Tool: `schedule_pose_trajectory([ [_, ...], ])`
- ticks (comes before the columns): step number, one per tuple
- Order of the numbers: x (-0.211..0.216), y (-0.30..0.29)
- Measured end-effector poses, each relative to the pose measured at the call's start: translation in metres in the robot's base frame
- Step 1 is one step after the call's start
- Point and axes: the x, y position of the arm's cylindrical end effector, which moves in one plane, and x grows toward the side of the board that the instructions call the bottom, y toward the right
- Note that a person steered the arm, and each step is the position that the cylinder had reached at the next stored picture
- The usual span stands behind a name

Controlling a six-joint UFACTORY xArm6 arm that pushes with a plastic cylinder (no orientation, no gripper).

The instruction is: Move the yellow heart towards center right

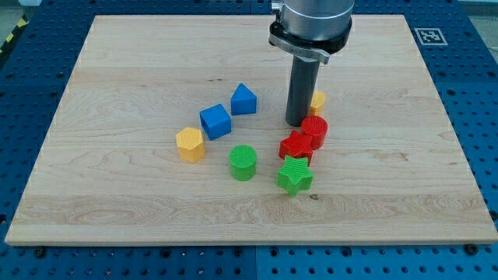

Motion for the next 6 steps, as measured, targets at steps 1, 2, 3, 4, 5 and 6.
schedule_pose_trajectory([
  [1, -0.012, -0.022],
  [2, -0.024, -0.024],
  [3, -0.017, -0.002],
  [4, -0.016, 0.034],
  [5, -0.016, 0.066],
  [6, -0.016, 0.091],
])
